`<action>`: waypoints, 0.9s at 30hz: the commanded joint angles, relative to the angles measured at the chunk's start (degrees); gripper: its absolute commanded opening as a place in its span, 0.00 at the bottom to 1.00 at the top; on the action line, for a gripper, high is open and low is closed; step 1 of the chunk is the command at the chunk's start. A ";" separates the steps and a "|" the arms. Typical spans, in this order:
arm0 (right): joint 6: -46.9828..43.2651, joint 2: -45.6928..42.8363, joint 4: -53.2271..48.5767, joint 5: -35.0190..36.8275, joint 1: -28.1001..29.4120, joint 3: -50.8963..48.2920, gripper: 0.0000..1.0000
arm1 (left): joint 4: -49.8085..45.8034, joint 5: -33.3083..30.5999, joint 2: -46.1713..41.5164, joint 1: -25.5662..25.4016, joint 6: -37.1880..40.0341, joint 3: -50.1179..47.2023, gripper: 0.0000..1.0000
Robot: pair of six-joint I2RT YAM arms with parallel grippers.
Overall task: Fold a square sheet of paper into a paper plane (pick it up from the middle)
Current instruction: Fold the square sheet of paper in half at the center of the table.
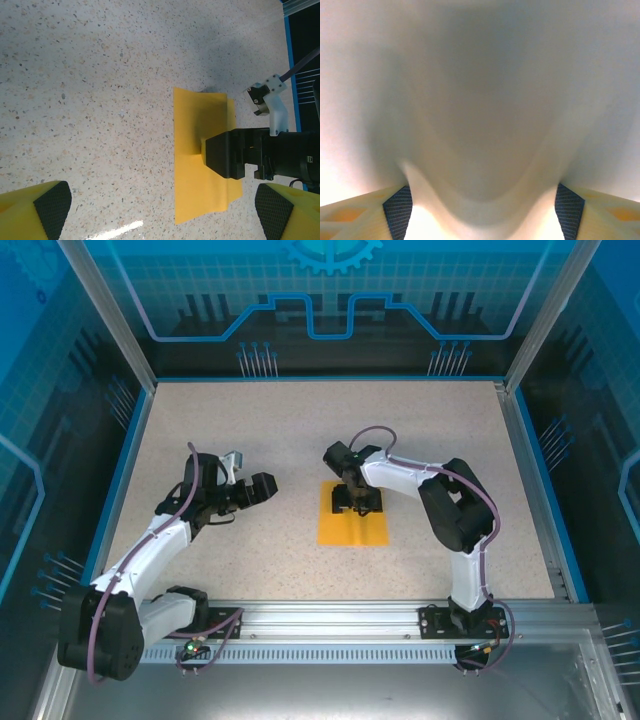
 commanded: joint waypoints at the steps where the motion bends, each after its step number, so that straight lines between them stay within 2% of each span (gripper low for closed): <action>1: -0.28 0.96 -1.18 -0.69 0.27 -0.17 0.70 | -0.93 1.29 0.50 -0.45 1.34 2.09 0.99; 3: -0.42 0.16 -1.50 -0.39 0.12 0.06 0.60 | -0.93 1.24 0.54 -0.45 1.40 2.09 0.99; 10: -1.57 -3.46 -2.44 -0.18 0.08 0.17 0.35 | -1.01 1.26 0.59 -0.45 1.32 2.11 0.98; 18: -2.23 -10.39 -0.62 -3.84 -0.31 -0.57 0.26 | -1.27 1.16 0.35 -0.45 1.07 2.29 0.99; 22: -1.78 -14.36 5.65 -13.53 -1.26 -2.50 0.26 | -1.28 1.32 0.30 -0.41 0.94 2.43 0.98; 26: 2.52 -18.19 21.44 -30.21 -3.65 -7.80 0.31 | -1.46 1.73 0.22 -0.45 0.49 2.87 0.99; 27: 4.26 -18.64 25.05 -32.46 -4.14 -9.14 0.32 | -1.33 1.97 0.25 -0.45 0.35 2.95 0.99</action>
